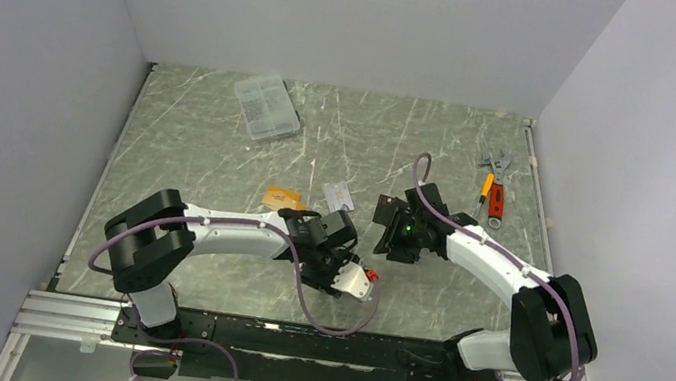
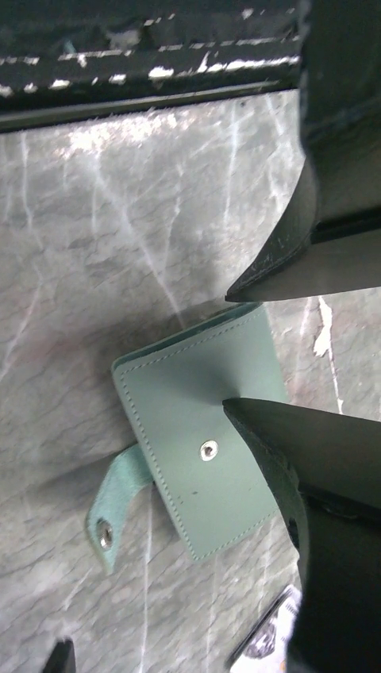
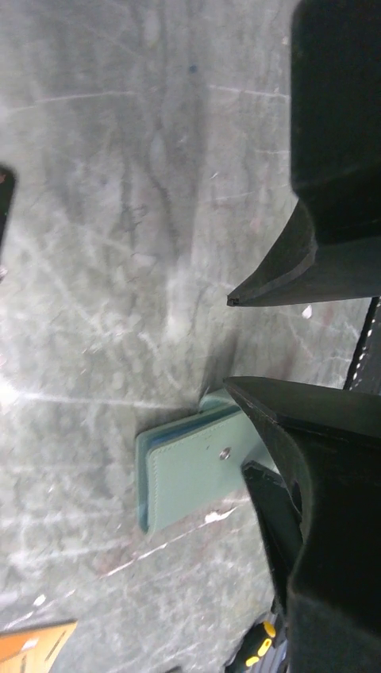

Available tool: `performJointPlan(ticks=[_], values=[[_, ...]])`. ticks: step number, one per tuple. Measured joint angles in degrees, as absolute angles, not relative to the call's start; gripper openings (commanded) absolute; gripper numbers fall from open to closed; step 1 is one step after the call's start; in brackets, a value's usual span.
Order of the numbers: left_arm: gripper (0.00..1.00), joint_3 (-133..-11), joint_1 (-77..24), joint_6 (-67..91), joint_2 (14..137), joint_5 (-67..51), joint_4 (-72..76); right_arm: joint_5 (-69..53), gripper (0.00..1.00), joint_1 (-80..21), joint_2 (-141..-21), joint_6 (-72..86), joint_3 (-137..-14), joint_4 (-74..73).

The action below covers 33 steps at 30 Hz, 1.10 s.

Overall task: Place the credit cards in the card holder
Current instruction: Close the card holder at the center of the board.

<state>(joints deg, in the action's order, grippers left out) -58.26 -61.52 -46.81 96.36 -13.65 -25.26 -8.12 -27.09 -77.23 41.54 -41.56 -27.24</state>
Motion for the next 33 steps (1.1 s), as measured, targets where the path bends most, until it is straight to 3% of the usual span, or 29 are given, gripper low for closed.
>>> performJointPlan(ticks=[11,18,33], values=[[0.54,-58.2,-58.9,-46.4,91.7,-18.5,-29.3,-8.9,0.36,-33.6,-94.5,37.9,-58.4,-20.7],[0.54,-55.0,-57.8,-48.3,91.5,-18.8,-27.2,-7.8,0.31,-37.0,-102.5,36.4,-61.8,-18.3],[0.49,-56.1,-57.0,-48.9,95.4,-18.1,-24.4,-6.0,0.26,-37.0,-101.5,36.2,-58.0,-15.8]])
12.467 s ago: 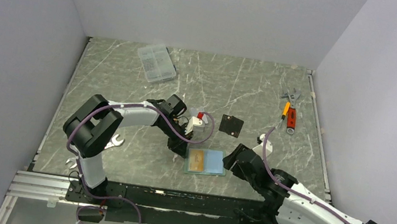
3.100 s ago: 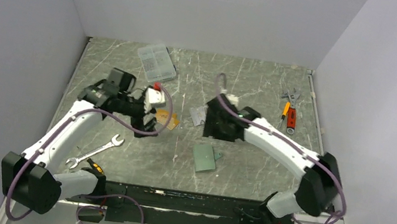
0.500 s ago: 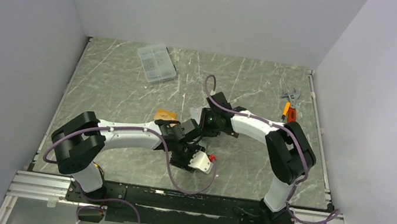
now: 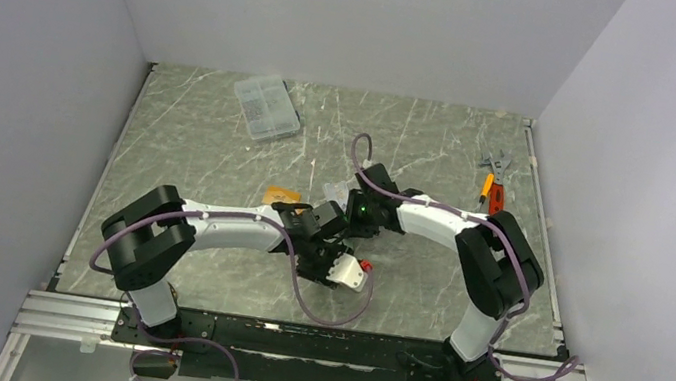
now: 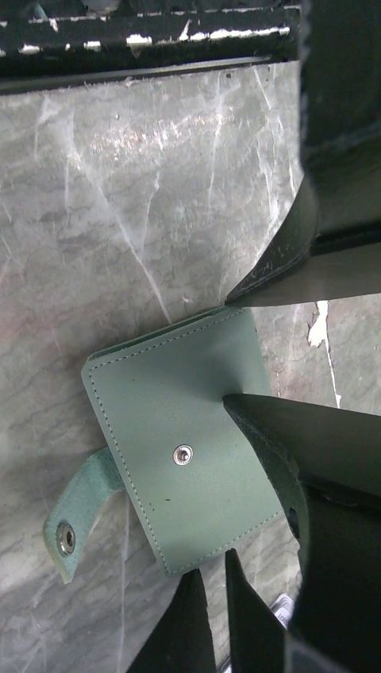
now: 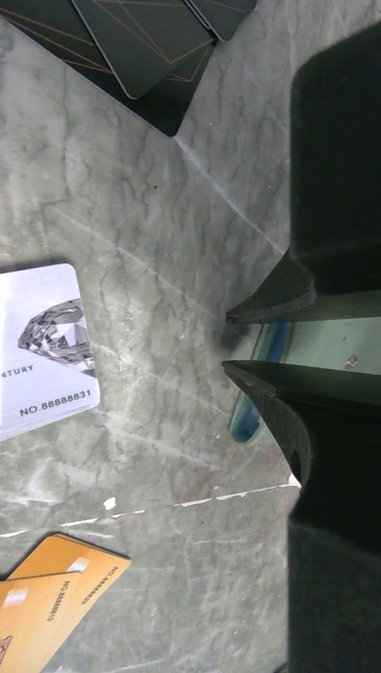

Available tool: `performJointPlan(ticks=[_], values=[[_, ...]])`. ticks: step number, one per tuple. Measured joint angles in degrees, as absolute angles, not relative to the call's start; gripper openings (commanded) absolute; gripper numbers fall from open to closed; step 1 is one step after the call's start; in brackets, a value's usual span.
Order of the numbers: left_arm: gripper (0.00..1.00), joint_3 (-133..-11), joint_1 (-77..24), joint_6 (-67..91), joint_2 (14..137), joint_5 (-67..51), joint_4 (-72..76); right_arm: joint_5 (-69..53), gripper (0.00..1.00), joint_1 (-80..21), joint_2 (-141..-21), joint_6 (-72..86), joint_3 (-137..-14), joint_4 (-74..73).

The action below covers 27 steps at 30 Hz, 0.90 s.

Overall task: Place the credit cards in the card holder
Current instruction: Close the card holder at the center of the board.

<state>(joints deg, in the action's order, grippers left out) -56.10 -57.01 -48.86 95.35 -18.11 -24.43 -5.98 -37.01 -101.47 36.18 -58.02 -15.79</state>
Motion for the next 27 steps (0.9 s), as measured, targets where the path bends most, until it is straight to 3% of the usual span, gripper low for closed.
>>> performJointPlan(ticks=[7,11,19,22,27], values=[[0.48,-56.3,-56.4,-48.9,95.6,-18.1,-24.3,-4.7,0.26,-36.9,-100.5,36.2,-57.1,-16.3],[0.39,-56.6,-55.8,-48.7,95.6,-17.9,-24.6,-3.9,0.26,-36.7,-100.2,36.2,-57.1,-17.1],[0.49,-58.4,-55.2,-45.8,95.6,-15.1,-25.1,-2.4,0.27,-36.1,-98.5,36.2,-57.1,-17.8],[0.54,-58.7,-55.2,-45.1,95.6,-14.8,-25.1,-1.9,0.31,-36.1,-97.6,36.4,-56.8,-18.0],[0.56,-59.2,-55.1,-43.7,95.3,-14.9,-25.3,-0.4,0.52,-36.0,-97.3,36.7,-56.8,-20.1]])
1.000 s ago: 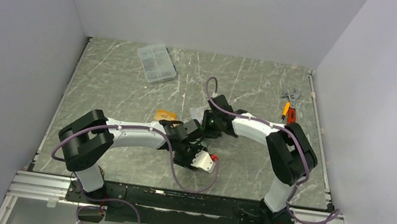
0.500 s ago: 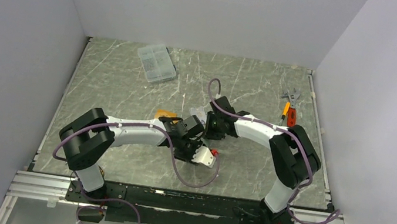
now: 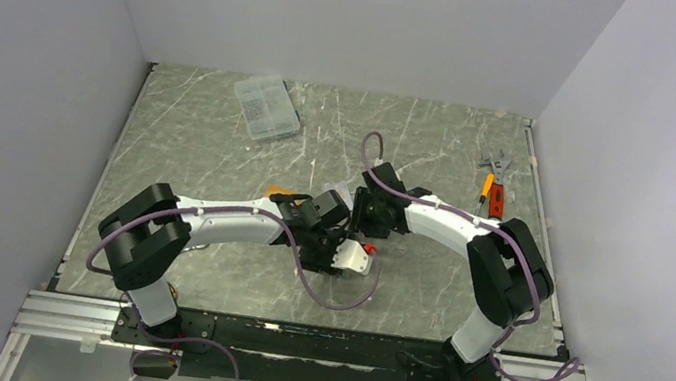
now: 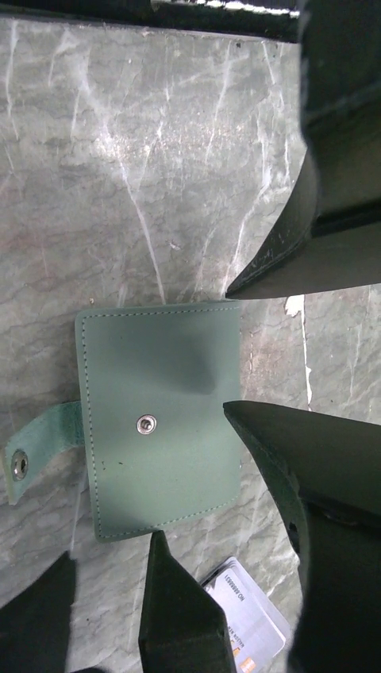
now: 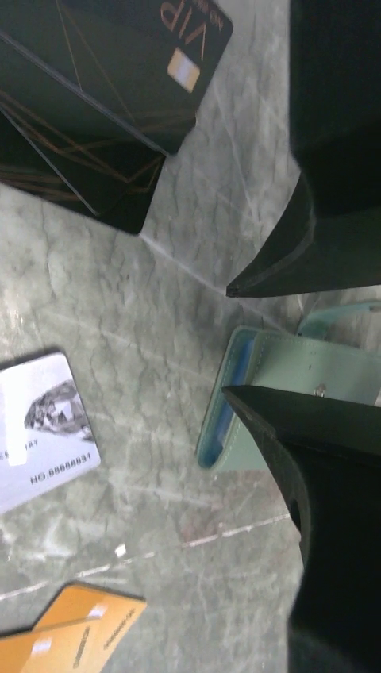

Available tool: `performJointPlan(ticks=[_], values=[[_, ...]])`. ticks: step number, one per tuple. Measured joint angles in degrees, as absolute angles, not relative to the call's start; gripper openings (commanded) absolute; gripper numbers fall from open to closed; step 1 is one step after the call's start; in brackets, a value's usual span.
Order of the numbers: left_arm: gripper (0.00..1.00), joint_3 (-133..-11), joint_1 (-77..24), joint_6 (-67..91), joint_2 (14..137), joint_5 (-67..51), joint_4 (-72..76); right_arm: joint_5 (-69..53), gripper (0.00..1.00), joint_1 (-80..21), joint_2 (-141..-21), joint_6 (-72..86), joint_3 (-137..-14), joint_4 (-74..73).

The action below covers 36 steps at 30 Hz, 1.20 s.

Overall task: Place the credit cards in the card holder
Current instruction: Close the card holder at the center of the board.

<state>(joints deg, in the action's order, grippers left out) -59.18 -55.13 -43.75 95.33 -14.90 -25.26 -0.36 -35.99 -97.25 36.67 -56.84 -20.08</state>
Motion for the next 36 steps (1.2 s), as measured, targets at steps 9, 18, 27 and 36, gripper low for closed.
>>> performJointPlan(ticks=[9,18,27,36], values=[[0.58,-59.3,-54.9,-42.2,90.3,-15.4,-28.8,2.8,0.51,-34.5,-92.9,36.9,-58.2,-25.1],[0.58,-59.1,-54.9,-42.2,89.5,-16.8,-28.2,-0.3,0.44,-35.6,-85.2,39.1,-57.5,-28.5],[0.58,-55.4,-56.9,-43.9,89.8,-16.6,-24.3,-1.7,0.37,-36.5,-85.2,39.5,-55.7,-33.1],[0.56,-55.3,-59.9,-44.4,92.7,-13.9,-20.9,-1.6,0.25,-36.5,-84.8,39.7,-52.2,-34.6]])
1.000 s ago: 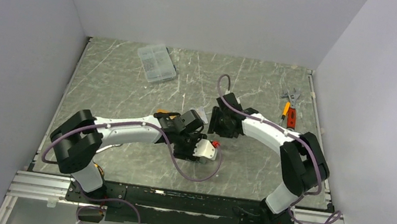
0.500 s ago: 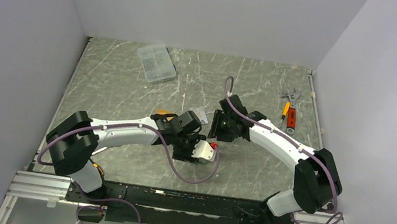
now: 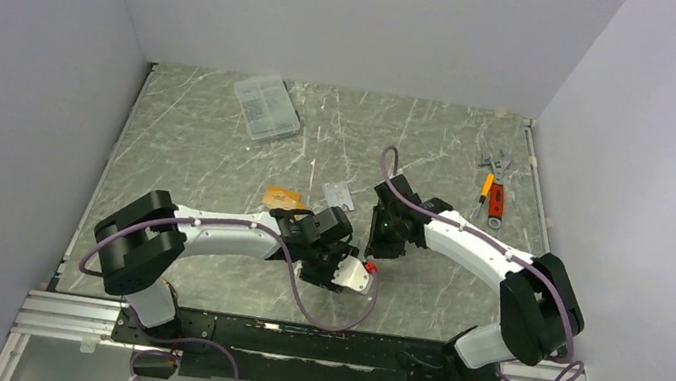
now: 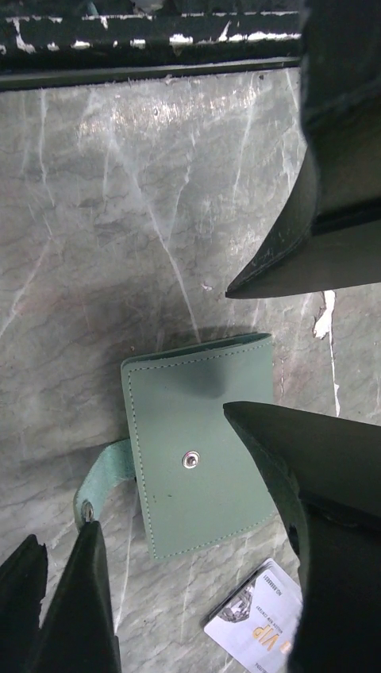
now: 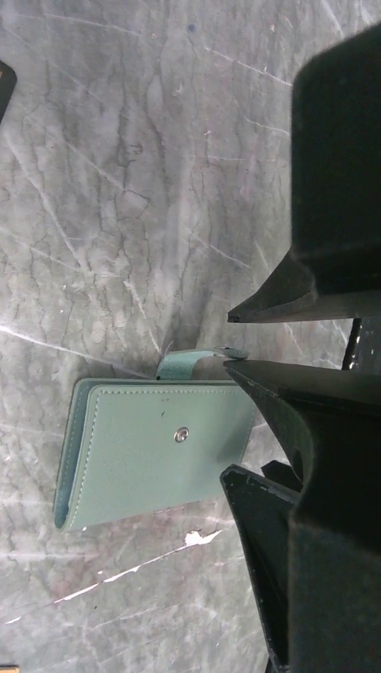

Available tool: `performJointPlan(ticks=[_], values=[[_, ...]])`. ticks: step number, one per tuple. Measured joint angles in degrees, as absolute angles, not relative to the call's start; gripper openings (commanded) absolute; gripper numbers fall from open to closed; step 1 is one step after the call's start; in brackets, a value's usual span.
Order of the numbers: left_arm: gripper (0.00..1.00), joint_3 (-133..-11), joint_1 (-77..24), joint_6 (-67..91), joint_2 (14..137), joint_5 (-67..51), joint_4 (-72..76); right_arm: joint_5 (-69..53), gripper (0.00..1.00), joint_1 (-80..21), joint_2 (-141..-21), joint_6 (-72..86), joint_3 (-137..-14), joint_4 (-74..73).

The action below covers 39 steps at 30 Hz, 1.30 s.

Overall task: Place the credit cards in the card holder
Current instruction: Close the card holder at the center of the board.

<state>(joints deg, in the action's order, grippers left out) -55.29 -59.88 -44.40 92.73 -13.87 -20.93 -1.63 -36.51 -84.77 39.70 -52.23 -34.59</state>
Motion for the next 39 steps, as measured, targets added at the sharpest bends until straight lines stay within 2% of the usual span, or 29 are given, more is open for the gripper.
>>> performJointPlan(ticks=[11,23,24,26,27,39], values=[[0.45,-54.7,-59.8,-46.4,93.7,-12.6,-19.8,-1.8,0.17,-36.5,-84.5,40.1,-51.6,-34.4],[0.39,-54.6,-59.8,-47.4,94.8,-12.6,-19.9,-2.1,0.18,-36.5,-85.6,40.1,-51.6,-32.9],[0.38,-54.6,-59.8,-47.4,94.8,-12.6,-19.9,-2.1,0.15,-36.5,-85.9,40.1,-51.6,-32.9],[0.38,-54.6,-59.8,-47.4,94.8,-12.6,-19.9,-2.1,0.02,-36.5,-86.2,40.0,-51.6,-32.9],[0.38,-54.6,-59.8,-47.4,94.8,-12.6,-19.9,-2.1,0.0,-36.5,-86.2,40.0,-51.6,-32.9],[0.36,-54.6,-59.7,-47.4,94.8,-12.8,-20.0,-2.5,0.0,-36.5,-85.9,40.6,-51.6,-32.2]])
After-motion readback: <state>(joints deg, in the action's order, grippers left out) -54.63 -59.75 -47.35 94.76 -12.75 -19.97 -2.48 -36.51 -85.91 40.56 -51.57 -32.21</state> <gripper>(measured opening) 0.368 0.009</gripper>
